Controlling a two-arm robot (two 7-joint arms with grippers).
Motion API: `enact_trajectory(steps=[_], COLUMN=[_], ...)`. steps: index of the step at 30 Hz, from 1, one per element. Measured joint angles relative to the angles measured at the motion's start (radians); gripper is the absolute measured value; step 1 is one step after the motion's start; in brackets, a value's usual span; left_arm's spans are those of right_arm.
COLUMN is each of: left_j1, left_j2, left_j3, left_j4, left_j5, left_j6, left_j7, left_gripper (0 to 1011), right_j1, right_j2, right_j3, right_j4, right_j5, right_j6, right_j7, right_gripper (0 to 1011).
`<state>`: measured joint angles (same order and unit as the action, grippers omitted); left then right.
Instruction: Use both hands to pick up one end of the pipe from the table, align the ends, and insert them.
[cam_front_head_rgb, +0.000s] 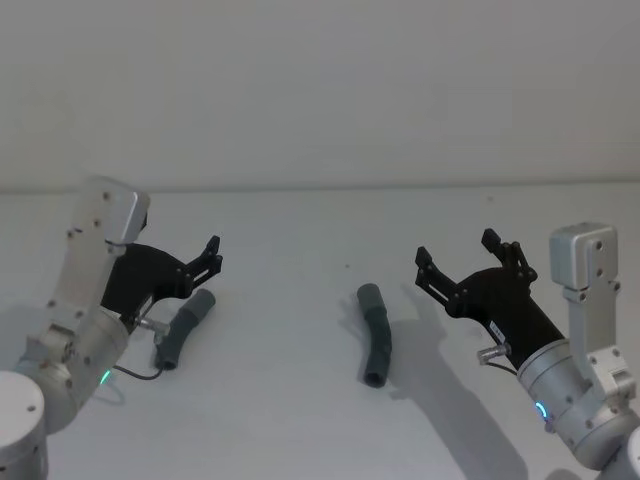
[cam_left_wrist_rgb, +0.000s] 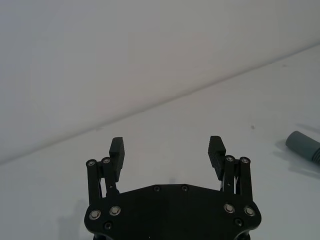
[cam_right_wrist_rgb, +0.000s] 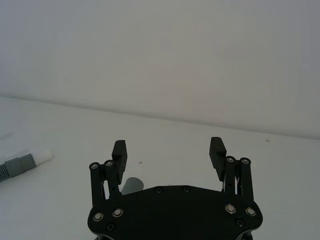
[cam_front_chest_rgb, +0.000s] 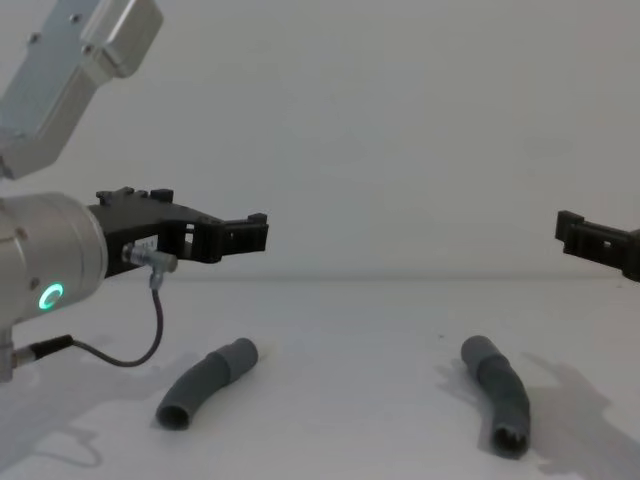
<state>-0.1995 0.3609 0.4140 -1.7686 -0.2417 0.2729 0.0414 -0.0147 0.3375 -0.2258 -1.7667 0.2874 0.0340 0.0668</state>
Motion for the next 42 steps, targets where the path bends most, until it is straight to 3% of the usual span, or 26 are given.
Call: enact_trajectory(steps=[6,13,31,42], left_j1=[-0.004,-0.021,-0.082,-0.097], left_j2=[-0.013,-0.019,-0.009,-0.037], left_j3=[-0.008,-0.009,0.002,-0.024], left_j4=[-0.029,-0.031,0.035,0.071], left_j5=[-0.018,-0.027,-0.041,-0.07], left_j6=[0.094,0.161,0.225,0.289], left_j7=[0.008,0.001,-0.085,-0.095], left_gripper=[1001,1001,1001,1001], right_j1=[0.0,0.0,0.0,0.0], right_j2=[0.0,0.0,0.0,0.0], right_j3=[0.0,0.0,0.0,0.0], right_j4=[0.0,0.0,0.0,0.0], right_j5=[0.0,0.0,0.0,0.0], right_j6=[0.0,0.0,0.0,0.0], right_j7=[0.0,0.0,0.0,0.0], right_gripper=[1003,1002,1002,1002])
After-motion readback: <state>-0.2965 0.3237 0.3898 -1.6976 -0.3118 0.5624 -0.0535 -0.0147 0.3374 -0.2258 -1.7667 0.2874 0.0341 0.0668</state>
